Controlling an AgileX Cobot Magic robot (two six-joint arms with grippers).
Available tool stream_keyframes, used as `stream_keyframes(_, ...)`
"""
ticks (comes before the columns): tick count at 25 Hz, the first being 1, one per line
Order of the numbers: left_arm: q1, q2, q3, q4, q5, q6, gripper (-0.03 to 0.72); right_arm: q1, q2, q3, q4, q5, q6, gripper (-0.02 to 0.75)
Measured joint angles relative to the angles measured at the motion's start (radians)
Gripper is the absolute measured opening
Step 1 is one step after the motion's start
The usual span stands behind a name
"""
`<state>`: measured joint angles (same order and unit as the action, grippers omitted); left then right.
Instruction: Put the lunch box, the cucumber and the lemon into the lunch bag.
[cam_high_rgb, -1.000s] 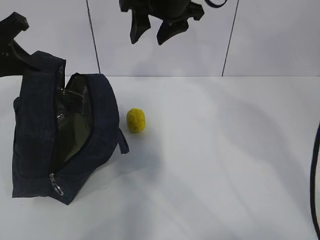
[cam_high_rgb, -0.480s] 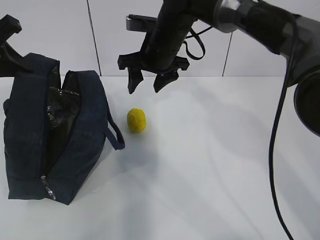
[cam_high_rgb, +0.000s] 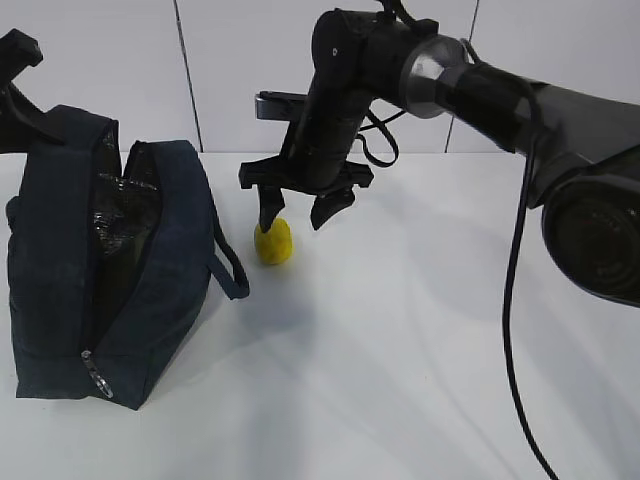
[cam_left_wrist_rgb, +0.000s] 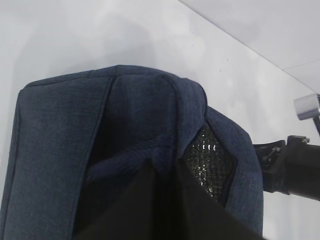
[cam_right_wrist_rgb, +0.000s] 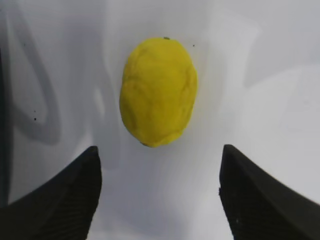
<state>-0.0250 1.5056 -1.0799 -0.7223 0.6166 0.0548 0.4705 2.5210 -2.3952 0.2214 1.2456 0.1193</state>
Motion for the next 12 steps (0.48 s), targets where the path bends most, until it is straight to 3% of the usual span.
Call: stream_keyframes(12, 0.000, 0.000, 0.000, 0.000, -0.002, 0.000, 0.025, 0.004, 0.031, 0.000, 0.037, -0.101, 0.015, 0.571)
